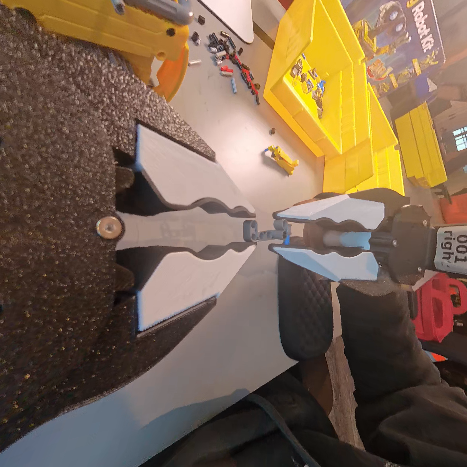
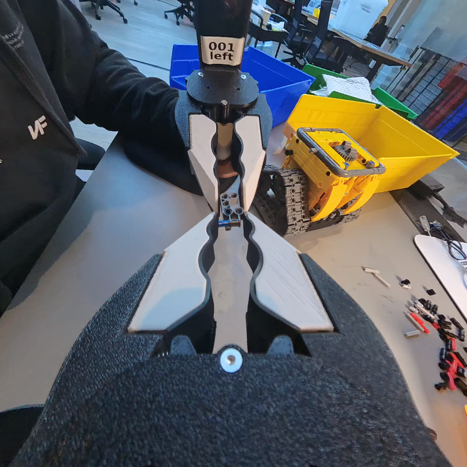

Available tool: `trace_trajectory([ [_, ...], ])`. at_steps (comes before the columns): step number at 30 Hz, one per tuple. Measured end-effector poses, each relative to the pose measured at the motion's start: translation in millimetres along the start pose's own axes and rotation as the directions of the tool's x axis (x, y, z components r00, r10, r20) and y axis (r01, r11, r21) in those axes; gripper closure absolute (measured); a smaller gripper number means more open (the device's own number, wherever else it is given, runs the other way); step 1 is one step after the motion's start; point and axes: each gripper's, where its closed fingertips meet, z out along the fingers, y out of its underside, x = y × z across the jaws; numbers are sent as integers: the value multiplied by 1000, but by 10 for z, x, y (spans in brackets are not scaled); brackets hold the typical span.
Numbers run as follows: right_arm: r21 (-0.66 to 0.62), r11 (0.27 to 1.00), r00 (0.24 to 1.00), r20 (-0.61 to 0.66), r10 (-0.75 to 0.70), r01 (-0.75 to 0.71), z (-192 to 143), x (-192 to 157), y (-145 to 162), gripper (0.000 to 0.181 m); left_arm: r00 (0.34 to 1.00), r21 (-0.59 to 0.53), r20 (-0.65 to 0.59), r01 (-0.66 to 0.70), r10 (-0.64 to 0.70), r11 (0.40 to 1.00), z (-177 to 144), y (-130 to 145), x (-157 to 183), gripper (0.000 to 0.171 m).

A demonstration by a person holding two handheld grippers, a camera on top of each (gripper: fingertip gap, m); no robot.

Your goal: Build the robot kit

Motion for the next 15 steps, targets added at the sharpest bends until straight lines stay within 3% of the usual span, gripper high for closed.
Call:
trace_trajectory([
  [5,-11,1000,1000,-21,1,-1,37,79,64,162,999,-29,41,6,-4,1000,-11,52,-84,156],
  [9,-97,995,999,-26,-31,29,80,138,238,162,996,-93,84,-9,17,996,24,148,-134,156],
  [15,-210,978,1000,-22,-6,1,114,277,525,163,986,25,116,115,-117,993,-93,21,-309,144],
])
